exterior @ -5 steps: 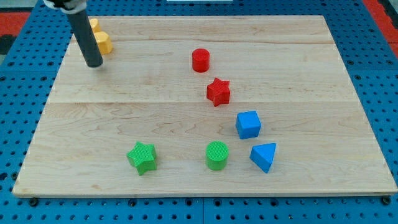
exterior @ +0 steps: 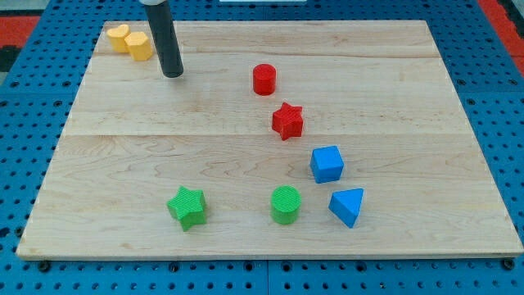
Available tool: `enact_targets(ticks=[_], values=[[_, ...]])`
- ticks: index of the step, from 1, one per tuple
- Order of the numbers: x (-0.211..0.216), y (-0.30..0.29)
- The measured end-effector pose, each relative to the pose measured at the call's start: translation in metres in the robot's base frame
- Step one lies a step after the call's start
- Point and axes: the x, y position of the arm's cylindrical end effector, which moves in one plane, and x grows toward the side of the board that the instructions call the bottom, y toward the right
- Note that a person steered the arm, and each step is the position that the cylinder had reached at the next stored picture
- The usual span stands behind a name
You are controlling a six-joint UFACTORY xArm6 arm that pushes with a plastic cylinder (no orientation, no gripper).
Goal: Place your arm at the left side of the red circle
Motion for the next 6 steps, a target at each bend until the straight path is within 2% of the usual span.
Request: enact_targets(ticks=[4, 6], values=[[0.001, 0.002], [0.013, 0.029]])
